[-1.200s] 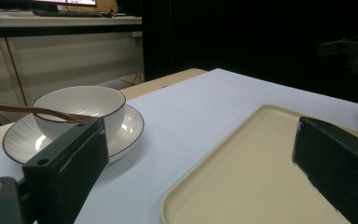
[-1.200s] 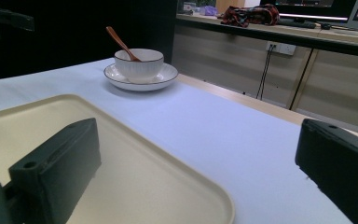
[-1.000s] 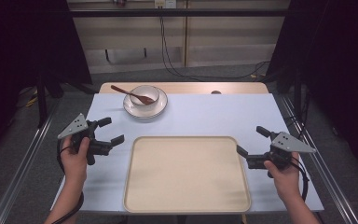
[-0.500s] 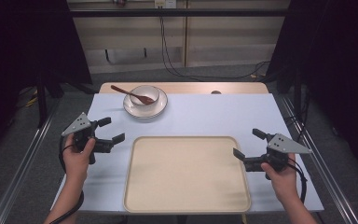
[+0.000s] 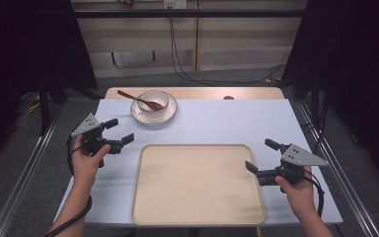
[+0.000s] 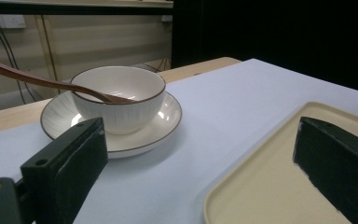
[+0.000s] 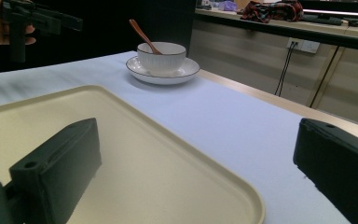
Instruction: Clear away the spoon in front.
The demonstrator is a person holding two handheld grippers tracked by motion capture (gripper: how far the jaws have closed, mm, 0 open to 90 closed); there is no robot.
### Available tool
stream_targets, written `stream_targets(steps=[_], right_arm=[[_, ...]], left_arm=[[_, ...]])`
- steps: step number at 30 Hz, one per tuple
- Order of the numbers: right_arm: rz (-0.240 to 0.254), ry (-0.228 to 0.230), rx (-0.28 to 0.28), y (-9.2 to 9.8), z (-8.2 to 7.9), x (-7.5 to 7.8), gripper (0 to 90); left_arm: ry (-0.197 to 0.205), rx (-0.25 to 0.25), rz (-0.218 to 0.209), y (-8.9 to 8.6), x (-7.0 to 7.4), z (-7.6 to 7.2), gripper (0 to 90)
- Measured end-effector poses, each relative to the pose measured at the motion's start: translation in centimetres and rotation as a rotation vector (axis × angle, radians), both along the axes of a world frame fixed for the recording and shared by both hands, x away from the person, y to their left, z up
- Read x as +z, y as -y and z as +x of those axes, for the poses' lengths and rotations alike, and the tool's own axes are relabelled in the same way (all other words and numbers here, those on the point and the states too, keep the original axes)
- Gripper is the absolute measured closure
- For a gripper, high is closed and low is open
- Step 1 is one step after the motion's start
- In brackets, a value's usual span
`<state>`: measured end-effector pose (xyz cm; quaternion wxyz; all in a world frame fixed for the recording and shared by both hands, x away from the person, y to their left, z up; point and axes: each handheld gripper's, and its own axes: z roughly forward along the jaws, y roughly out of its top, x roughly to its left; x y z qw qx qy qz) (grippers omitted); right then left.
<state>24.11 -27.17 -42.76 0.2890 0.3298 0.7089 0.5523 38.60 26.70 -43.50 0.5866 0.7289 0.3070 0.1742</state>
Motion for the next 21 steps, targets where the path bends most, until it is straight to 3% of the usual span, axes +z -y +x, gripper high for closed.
stream_targets(steps=[3,8,16,21], right_arm=[[-0.001,0.014,0.002,0.0,-0.1,0.1,0.5],[0.0,0.013,-0.003,0.0,-0.2,0.1,0.5],[-0.001,0.012,0.007,-0.1,-0.1,0.0,0.6],[-0.001,0.007,0.009,-0.1,-0.2,0.0,0.6]], left_arm=[[-0.022,0.031,-0.05,0.2,-0.2,0.7,3.0],[-0.019,0.043,-0.053,0.5,-0.6,1.8,3.0],[-0.037,0.119,-0.087,1.1,-0.6,3.5,2.6],[-0.042,0.143,-0.076,1.7,-0.7,4.5,4.2]])
